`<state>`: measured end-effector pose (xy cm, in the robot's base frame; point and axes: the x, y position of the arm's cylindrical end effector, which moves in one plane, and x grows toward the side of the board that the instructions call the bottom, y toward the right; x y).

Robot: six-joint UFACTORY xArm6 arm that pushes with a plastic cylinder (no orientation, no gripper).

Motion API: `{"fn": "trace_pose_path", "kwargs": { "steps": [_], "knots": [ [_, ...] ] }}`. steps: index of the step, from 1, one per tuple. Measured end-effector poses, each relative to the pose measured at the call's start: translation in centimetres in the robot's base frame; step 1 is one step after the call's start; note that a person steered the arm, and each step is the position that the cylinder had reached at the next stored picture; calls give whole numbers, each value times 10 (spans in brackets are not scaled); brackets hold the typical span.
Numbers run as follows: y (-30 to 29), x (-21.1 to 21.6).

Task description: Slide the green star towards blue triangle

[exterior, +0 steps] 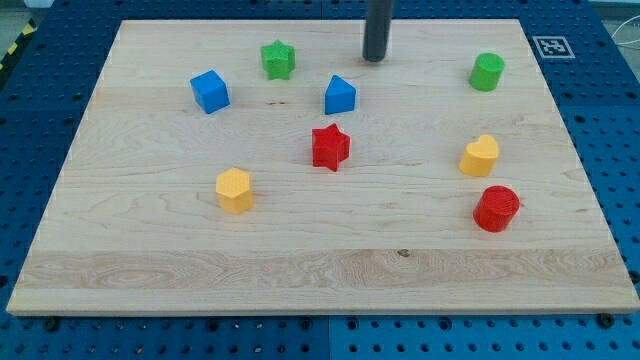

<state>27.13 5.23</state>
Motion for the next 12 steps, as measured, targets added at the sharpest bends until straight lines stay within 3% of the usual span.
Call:
{"fn": "trace_pose_path", "kwargs": {
  "steps": [3,5,9,12],
  "knots": [
    [-146,-57],
    [-212,-2],
    [-149,14],
    [-40,-2]
  ]
}}
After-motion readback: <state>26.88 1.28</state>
